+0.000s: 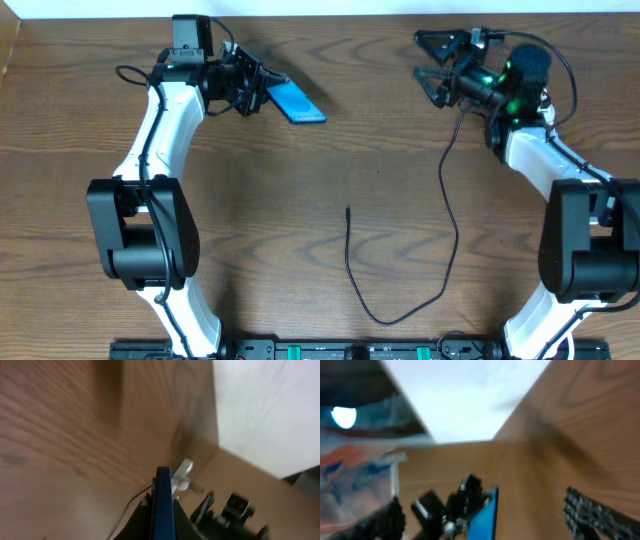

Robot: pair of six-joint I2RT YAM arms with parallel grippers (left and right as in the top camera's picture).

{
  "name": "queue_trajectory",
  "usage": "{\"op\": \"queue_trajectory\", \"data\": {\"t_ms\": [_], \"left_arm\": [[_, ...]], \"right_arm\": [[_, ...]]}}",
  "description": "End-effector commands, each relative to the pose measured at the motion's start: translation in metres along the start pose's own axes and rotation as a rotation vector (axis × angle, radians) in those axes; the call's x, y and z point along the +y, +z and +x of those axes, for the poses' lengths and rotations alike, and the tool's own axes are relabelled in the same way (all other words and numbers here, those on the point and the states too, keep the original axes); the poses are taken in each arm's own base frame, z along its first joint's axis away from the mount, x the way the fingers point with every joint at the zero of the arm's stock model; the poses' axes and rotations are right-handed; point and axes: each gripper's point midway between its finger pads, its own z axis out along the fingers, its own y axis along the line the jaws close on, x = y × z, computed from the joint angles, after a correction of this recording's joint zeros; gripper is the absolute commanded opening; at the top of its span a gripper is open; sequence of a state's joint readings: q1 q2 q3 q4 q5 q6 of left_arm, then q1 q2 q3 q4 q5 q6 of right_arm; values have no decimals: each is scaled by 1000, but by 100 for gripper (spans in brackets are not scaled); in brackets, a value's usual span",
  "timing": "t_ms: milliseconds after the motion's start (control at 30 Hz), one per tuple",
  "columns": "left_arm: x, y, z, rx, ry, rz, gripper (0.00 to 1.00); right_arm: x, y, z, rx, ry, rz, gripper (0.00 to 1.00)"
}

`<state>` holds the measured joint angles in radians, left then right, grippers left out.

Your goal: Plug charger to phone and switch on socket

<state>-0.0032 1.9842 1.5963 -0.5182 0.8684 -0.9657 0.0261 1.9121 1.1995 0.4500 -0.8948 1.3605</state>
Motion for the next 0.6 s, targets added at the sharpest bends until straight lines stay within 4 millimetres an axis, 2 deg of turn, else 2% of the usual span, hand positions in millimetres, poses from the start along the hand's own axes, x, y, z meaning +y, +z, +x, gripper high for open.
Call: {"op": "queue_trajectory", "data": {"t_ms": [0, 133, 300, 433, 567], "left_arm": [[-11, -11, 14, 51, 196, 41, 8], [1, -14, 18, 72, 325, 11, 8], [16, -22, 18, 92, 383, -19, 7], [29, -30, 19, 111, 413, -44, 7], [39, -39, 17, 119, 391, -61, 8]], "right_arm": [[21, 6, 1, 38, -207, 36, 99], [9, 10, 1, 25, -260, 223, 99], [-11, 12, 8, -16, -359, 476, 99], [-36, 17, 36, 29, -451, 646, 99], [-69, 11, 68, 73, -519, 868, 99]]}}
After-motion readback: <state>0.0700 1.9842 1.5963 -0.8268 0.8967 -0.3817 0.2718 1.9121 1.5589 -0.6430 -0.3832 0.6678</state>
